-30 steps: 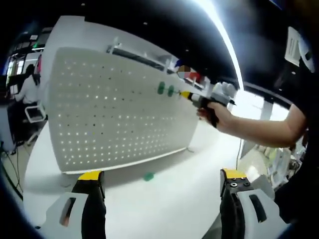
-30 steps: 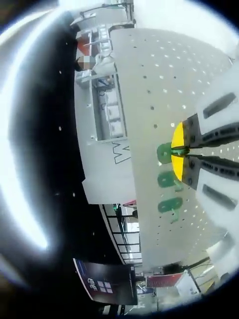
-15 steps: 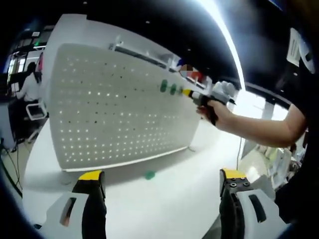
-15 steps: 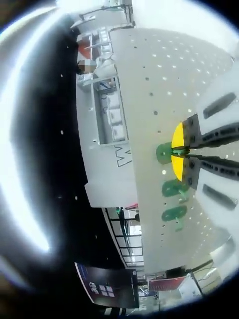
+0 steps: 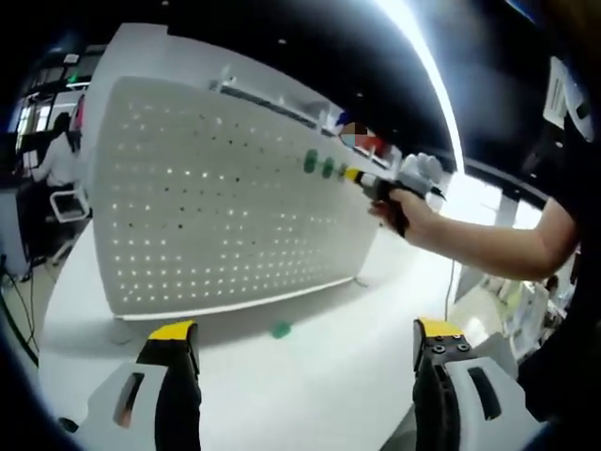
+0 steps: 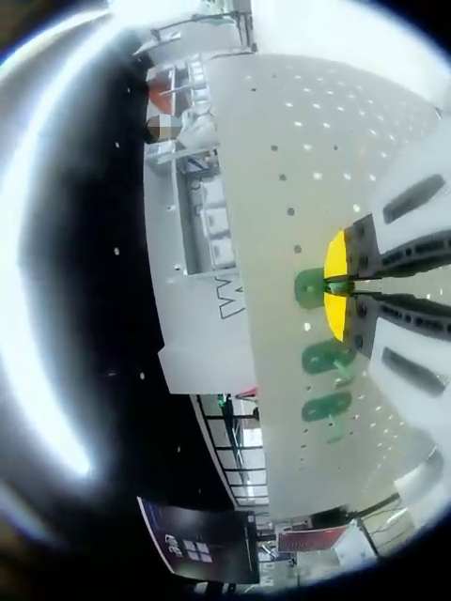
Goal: Insert the hook assembly into the mounting plate slot until the hook locks in place.
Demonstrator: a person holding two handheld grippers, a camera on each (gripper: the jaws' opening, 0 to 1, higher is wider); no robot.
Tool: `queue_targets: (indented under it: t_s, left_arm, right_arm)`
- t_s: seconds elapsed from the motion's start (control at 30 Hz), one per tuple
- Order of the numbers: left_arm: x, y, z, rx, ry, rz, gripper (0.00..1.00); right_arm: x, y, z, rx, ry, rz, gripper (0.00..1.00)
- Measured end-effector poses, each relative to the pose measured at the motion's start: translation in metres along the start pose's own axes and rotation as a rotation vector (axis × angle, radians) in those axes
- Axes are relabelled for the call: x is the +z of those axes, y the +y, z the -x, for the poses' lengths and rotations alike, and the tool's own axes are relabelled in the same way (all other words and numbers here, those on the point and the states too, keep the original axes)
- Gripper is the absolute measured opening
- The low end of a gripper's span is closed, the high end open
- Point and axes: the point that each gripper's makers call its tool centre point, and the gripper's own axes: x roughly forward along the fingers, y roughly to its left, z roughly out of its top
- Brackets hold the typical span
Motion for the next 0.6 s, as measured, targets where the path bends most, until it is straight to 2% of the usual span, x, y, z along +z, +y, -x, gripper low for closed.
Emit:
queue_targets:
  t_s: [0.13,0.27,0.4,0.53,0.6]
  left_arm:
    - [0.000,-0.001,-0.001,-0.003,-0.001,0.006,0.96]
    - [0.001,-0.002,0.000,-0.006,-0.003,0.003,0.96]
    - [0.003,-0.002,0.002,-0.006,-0.009,0.001,0.96]
    - [0.003,-0.001,0.004,-0.002,-0.007,0.001,0.97]
    - [0.004,-0.002,0.006,-0.001,-0.013,0.001,0.97]
  right_arm:
    - [-0.001,0.000,0.001,0.001,0.033,0.035,0.01]
    - [-0.001,-0.001,-0.001,0.007,0.046,0.016,0.06]
    - [0.002,0.000,-0.001,0.006,0.047,0.038,0.09]
    - [0.011,0.000,0.000,-0.004,0.030,0.030,0.19]
    - [0.016,0.001,0.001,-0.004,0.020,0.026,0.19]
